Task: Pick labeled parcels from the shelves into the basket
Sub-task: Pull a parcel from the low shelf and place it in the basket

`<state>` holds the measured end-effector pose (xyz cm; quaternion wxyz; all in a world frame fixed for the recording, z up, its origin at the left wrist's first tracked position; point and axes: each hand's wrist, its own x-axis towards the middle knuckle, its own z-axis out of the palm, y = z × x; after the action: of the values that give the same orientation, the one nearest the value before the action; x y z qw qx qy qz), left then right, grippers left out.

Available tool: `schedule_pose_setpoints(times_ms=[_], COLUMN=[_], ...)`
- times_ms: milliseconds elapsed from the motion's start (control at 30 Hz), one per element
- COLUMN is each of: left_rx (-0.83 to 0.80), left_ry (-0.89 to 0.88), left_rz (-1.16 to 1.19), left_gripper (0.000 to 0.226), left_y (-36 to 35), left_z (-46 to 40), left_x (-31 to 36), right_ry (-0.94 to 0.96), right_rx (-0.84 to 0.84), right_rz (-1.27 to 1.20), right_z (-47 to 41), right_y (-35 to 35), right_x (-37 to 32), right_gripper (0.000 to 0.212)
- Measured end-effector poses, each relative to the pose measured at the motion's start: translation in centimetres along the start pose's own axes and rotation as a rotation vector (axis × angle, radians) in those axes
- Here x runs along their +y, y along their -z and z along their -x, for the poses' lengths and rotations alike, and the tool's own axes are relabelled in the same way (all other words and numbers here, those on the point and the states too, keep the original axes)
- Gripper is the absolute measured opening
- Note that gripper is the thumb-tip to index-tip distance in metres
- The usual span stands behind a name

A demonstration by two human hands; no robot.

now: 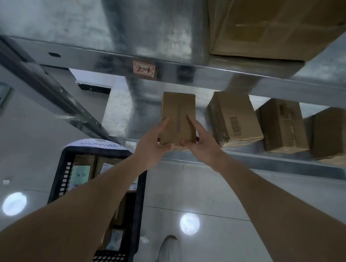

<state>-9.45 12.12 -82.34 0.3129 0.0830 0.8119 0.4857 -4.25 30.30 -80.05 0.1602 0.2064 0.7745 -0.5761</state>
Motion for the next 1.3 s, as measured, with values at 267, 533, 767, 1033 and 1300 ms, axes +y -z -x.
schedule_pose_setpoints(times_ms=[267,533,767,1033,1300], left_rx=[0.02,0.008,0.084,0.171,0.107], left_ry=[-0.05,-0.02,-0.014,-0.082,-0.184], left_rz=[0.202,0.167,0.223,0.301,0.339], left_gripper=[0.073,0.075,0.048,0.047,0.069], left_y=[2.8,7.4,10.9,14.7,16.2], left_z=[8.9,21.1,34.0,43.9,51.2], left_x=[3.6,11.9,20.3,31.9,40.5], right_ry=[0.004,-0.035,0.005,0.091,0.166], right_rx=[0.224,0.26,0.314,0.422,0.381], right_rz=[-0.132,-0.111,-0.271,-0.392,-0.382], right_z=[9.5,21.6,34.0,45.9,53.9], right_y=[-3.2,-4.0,-5.2,-3.0,0.9], right_x=[-3.7,-12.4,-20.4,-31.9,-39.2], right_gripper=[0.081,0.099,0.086,0.09,0.077])
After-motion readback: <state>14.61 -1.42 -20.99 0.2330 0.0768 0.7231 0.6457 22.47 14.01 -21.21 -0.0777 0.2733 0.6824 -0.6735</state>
